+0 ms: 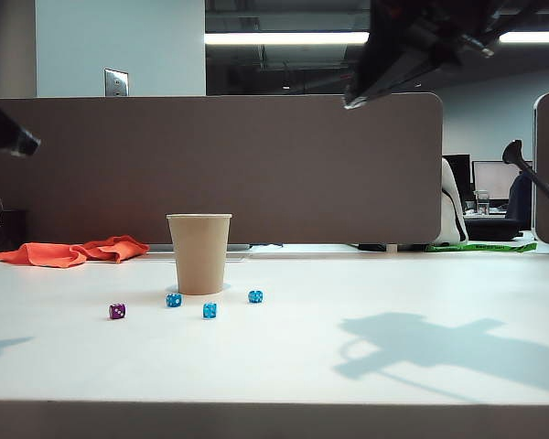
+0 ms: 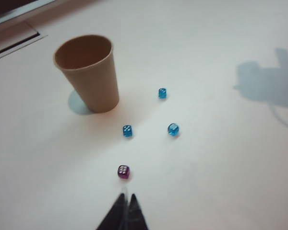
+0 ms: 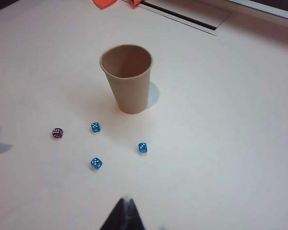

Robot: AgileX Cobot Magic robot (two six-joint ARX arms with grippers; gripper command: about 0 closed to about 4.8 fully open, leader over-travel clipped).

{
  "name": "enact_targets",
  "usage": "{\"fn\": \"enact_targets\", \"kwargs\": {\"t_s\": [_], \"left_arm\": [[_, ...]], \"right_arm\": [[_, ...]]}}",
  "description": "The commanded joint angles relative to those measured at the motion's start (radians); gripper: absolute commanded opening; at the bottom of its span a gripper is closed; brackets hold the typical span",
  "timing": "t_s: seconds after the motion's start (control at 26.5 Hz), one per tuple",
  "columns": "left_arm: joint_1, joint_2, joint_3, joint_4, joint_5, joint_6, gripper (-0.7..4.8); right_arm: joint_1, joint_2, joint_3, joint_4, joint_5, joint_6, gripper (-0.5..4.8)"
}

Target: Pick up the dice with a different color and drop it into the paper cup.

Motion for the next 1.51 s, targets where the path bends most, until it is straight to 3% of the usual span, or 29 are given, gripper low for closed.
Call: {"fn": "enact_targets", "kwargs": {"t_s": [0.04,0.15,0.26,0.64,0.83,1.06,1.28,1.51], "left_arm": [[0.000,0.042,0.006,0.047,0.003,0.005,-0.06],[0.000,0.079,0.006,0.085,0.003,0.025,-0.06],[0.000,0.131,0.006,0.106,0.032,0.163,-0.06],[0.000,0.199,0.006,0.129,0.071,0.192,0.01],[0.000,0.201,0.006,0.141,0.066,0.265,1.19],[0.000,0.229,0.006,0.199,0.081,0.261,1.36],[0.000,0.339,0.006,0.228,0.212,0.164,1.35],[0.000,0.398,0.006,0.298,0.211,0.146,1.35]], "right_arm": [[0.001,0.006,0.003,0.038,0.001,0.004,-0.05],[0.001,0.006,0.003,0.039,0.002,0.004,-0.05],[0.000,0.006,0.003,0.039,0.002,0.004,-0.05],[0.000,0.006,0.003,0.038,0.002,0.004,-0.05],[0.000,0.006,0.003,0.039,0.002,0.003,-0.05],[0.000,0.008,0.003,0.038,0.002,0.003,-0.05],[0.000,0.008,0.002,0.037,0.002,0.003,-0.05],[0.000,0.008,0.002,0.027,0.002,0.003,-0.05]]}}
